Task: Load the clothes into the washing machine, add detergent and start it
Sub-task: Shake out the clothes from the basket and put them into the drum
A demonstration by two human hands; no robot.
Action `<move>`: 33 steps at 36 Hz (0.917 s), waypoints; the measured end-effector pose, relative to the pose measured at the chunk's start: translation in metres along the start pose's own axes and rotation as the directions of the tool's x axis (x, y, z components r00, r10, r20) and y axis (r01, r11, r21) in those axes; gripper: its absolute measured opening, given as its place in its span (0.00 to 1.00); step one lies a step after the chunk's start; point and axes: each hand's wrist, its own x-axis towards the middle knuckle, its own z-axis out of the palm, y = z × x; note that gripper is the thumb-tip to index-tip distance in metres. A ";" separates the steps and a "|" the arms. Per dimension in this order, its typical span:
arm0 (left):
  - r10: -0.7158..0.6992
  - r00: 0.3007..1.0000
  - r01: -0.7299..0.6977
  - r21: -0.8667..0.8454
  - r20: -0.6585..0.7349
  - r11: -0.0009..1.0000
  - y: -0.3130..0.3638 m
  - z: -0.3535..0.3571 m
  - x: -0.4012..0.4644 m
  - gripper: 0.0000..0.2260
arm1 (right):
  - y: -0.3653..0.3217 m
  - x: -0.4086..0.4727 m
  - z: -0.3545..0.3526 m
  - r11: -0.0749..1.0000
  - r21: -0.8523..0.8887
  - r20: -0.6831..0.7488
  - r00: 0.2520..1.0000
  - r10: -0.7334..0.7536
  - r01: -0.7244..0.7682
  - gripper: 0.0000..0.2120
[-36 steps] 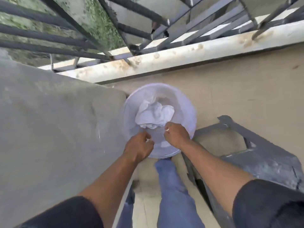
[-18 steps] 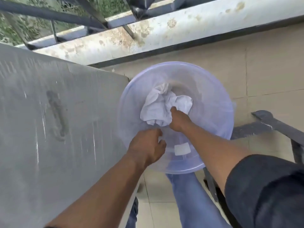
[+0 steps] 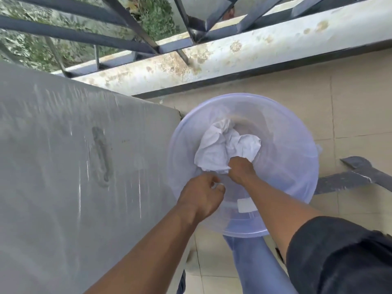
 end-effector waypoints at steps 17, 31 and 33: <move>0.114 0.978 -0.087 0.157 -0.173 0.984 0.023 -0.034 -0.098 0.31 | -0.088 -0.215 -0.099 0.928 0.330 -0.239 0.966 -0.094 0.172 0.08; 0.550 0.770 -0.385 0.453 -0.322 0.804 0.088 -0.142 -0.318 0.25 | -0.165 -0.495 -0.184 0.970 -0.012 -0.595 0.778 -0.201 0.241 0.13; 0.588 0.741 -0.470 0.374 -0.325 0.799 0.092 -0.160 -0.354 0.28 | -0.167 -0.525 -0.192 0.980 -0.094 -0.627 0.755 -0.193 0.174 0.16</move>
